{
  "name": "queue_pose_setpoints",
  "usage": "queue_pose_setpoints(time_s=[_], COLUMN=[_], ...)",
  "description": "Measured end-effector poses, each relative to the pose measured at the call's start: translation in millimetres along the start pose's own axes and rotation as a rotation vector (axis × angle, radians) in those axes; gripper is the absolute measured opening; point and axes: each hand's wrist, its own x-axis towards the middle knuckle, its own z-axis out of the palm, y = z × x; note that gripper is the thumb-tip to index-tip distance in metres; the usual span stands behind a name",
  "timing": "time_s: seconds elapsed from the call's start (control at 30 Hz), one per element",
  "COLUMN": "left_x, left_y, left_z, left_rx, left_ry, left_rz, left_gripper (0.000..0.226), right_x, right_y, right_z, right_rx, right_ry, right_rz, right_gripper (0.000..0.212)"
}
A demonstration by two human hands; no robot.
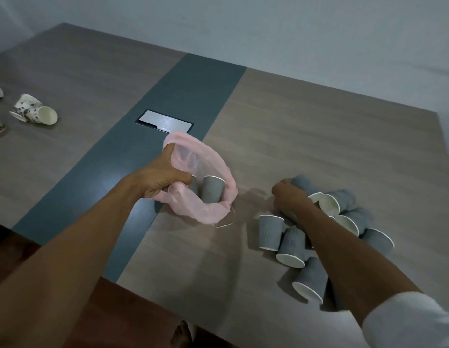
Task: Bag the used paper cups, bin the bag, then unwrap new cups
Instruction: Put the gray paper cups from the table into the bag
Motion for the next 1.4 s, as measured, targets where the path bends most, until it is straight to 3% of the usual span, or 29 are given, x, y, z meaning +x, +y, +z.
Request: queue_pose_setpoints(time_s=[0.13,0.23,0.3,0.43,0.53,0.63,0.67,0.7,0.77,0.87,1.0,1.13,1.23,1.3,1.4], left_x=[-0.5,-2.5,-4.5,-11.6,-18.4,-23.4,-25.3,-26.6,-28.6,-28.9,-29.7,-33.4,-37.0,-40.5,-44.9], left_y=[-5.2,-12.4,-16.0,-21.1,-24.4,-25.4,-24.9,-25.2,-26.5,-29.2,-35.6,-41.8,-42.5,-41.6,-38.3], left_z=[5.1,5.0,5.4,3.7,-0.4,-4.2,-4.5,-5.4,-6.4,-3.6,1.6,-0.8,-6.1,-7.5,-6.2], left_rx=[-0.010,0.007,0.021,0.038,0.076,0.136,0.154,0.160,0.162,0.167,0.257,0.398,0.549,0.655,0.795], left_ry=[-0.017,-0.031,-0.036,-0.006,0.037,0.100,0.116,0.132,0.165,0.212,0.313,0.343,0.363,0.373,0.395], left_rz=[-0.018,-0.022,-0.021,-0.020,0.007,0.035,0.047,0.054,0.059,0.073,0.086,0.118,0.144,0.158,0.126], left_gripper=[0.094,0.093,0.098,0.103,0.107,0.108,0.108,0.107,0.097,0.081,0.071,0.070,0.074,0.073,0.069], right_x=[5.7,14.7,13.2,-3.7,-21.9,-34.9,-36.6,-35.9,-31.7,-18.1,-19.7,-25.2,-18.4,-15.5,-17.0], right_y=[17.7,12.4,-2.8,-54.6,-102.3,-136.7,-141.7,-143.2,-135.5,-100.0,-52.4,-35.2,-29.4,-29.9,-44.5], right_z=[6.5,-8.3,-35.9,-71.1,-48.3,-21.0,-15.6,-11.1,-10.7,-16.4,-18.3,6.8,21.3,9.2,-31.3], right_rx=[-0.050,-0.015,0.145,0.700,0.942,1.107,1.136,1.130,1.036,0.627,0.171,0.011,0.061,0.201,0.588], right_ry=[-0.055,0.004,0.140,0.383,0.317,0.070,-0.019,-0.059,0.022,0.151,-0.101,-0.180,-0.156,-0.129,0.057], right_rz=[-0.046,-0.102,-0.139,-0.211,-0.268,-0.339,-0.363,-0.371,-0.337,-0.243,-0.063,0.002,-0.012,-0.022,-0.086], right_gripper=[0.031,0.031,0.025,0.007,0.010,0.008,0.016,0.029,0.044,0.025,0.009,0.026,0.022,0.041,0.020])
